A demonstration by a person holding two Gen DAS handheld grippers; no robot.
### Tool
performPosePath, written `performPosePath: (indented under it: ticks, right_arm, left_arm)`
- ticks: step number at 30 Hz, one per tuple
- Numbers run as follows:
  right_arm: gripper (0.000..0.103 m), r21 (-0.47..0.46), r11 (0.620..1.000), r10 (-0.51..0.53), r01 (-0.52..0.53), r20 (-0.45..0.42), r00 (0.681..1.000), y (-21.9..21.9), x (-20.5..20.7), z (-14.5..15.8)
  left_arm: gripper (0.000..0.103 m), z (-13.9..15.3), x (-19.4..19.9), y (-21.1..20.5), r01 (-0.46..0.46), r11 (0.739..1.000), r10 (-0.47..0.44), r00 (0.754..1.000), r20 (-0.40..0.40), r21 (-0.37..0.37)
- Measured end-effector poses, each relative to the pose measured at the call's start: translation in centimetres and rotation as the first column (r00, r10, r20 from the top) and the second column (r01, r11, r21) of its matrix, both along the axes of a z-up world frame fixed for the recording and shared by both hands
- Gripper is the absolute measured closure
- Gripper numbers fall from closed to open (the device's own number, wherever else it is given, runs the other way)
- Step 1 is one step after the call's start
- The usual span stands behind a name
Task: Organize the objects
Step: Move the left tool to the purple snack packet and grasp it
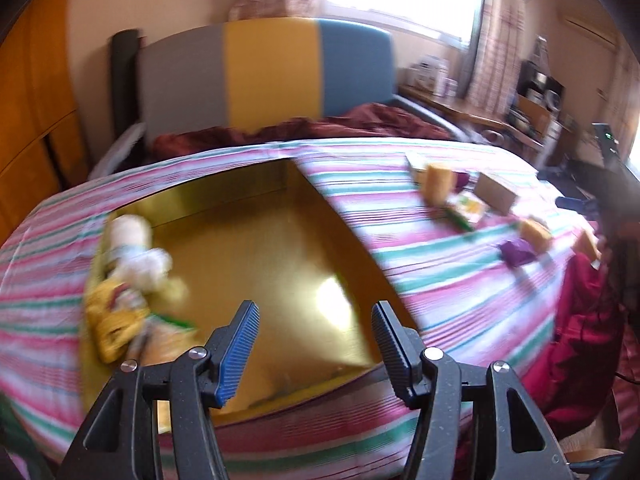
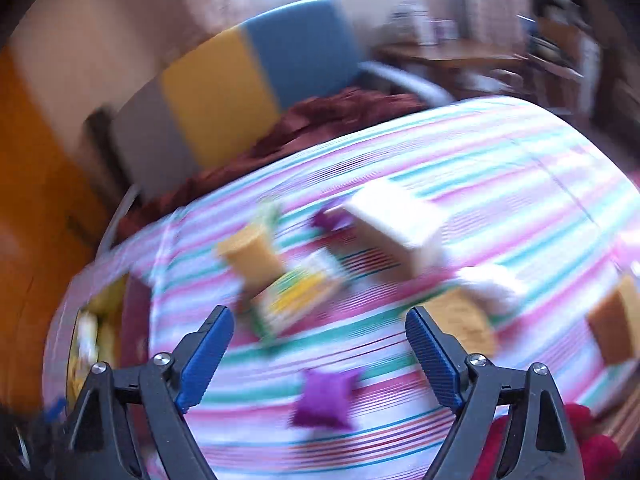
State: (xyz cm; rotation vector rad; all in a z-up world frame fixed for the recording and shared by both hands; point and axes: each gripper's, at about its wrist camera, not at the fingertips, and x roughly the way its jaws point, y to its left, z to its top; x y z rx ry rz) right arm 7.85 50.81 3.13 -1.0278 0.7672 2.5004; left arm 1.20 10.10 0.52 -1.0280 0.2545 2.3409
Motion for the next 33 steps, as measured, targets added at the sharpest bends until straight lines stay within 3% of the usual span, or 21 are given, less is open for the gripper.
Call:
performPosePath:
  ticks: [3,5,10,17,28,33]
  right_arm:
    - [0.013,-0.174,0.975,-0.156,0.14,-0.081,0.984,4.3,2.5,-1.0]
    - [0.012,-0.253,0.952,-0.215,0.174,-0.148,0.965,5.7,3.7,-1.0]
    - [0.012,-0.262,0.953,-0.215,0.151,-0.238,0.947,5.6,4.3,-0.4]
    - [0.01,-0.317,0.937,-0.251,0.144,-0.325,0.912,6.0,5.8,-0.6]
    - [0.01,-0.326,0.939,-0.225,0.106,-0.354,0.908,6.1,5.4,-0.9]
    - [0.009,-0.328,0.939,-0.22,0.098,-0.359,0.907,6.1,5.5,-0.9]
  left_arm:
    - [0.043,-0.1,0.6,3.5,0.085,0.996,-0.085,0.996,0.011,0.002]
    - [0.043,-0.4,0.9,5.9,0.135,0.991,-0.135,0.991,0.025,0.004]
    - [0.043,-2.1,1.8,12.0,0.256,0.967,-0.256,0.962,0.099,0.015]
    - [0.043,-3.9,2.0,18.6,0.335,0.934,-0.356,0.898,0.258,0.122]
    - [0.043,-5.3,-0.8,26.9,0.318,0.93,-0.365,0.847,0.387,0.183]
    - [0.044,-7.7,-1.6,30.5,0.3,0.947,-0.321,0.834,0.448,0.118]
